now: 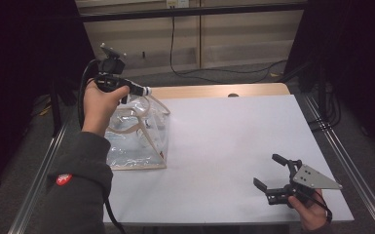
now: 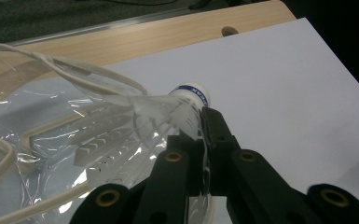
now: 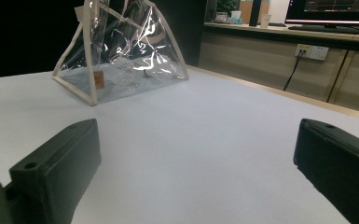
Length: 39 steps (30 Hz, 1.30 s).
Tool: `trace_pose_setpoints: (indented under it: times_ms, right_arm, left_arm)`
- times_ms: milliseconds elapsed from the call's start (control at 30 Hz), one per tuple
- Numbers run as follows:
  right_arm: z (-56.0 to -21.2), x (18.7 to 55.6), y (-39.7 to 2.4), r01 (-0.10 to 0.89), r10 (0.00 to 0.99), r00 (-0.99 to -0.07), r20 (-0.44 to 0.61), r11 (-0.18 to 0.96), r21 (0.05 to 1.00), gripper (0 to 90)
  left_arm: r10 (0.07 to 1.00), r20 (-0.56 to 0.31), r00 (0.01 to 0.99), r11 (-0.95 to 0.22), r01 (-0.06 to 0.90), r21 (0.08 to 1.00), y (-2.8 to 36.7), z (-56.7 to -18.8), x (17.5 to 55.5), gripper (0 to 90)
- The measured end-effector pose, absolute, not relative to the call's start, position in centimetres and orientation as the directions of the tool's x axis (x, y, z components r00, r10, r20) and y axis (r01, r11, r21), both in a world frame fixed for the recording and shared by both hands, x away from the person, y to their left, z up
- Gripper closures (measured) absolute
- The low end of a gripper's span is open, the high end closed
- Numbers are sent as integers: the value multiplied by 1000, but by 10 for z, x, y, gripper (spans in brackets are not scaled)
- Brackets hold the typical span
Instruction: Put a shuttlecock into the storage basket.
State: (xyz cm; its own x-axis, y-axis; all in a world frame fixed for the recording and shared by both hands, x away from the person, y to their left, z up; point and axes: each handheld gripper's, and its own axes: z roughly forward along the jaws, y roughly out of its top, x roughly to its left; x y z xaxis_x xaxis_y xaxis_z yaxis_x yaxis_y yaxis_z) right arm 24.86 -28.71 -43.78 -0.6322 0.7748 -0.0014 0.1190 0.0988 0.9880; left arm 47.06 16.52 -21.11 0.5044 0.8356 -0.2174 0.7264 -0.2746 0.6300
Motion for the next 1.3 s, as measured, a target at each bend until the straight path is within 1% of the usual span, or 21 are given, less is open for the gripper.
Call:
trace_pose_setpoints:
  times_ms: [533,1100,1300]
  right_arm:
    - [-438,248,-287,119,775,-632,-3,102,988,3]
    - [-438,248,-287,116,773,-634,-6,103,988,3]
    - [-437,248,-288,117,776,-631,-5,101,988,3]
  left_arm:
    - [855,-200,479,-260,729,633,173,-213,473,884]
    - [863,-203,462,-242,732,637,180,-217,477,883]
    - [873,-190,450,-240,734,636,182,-217,479,883]
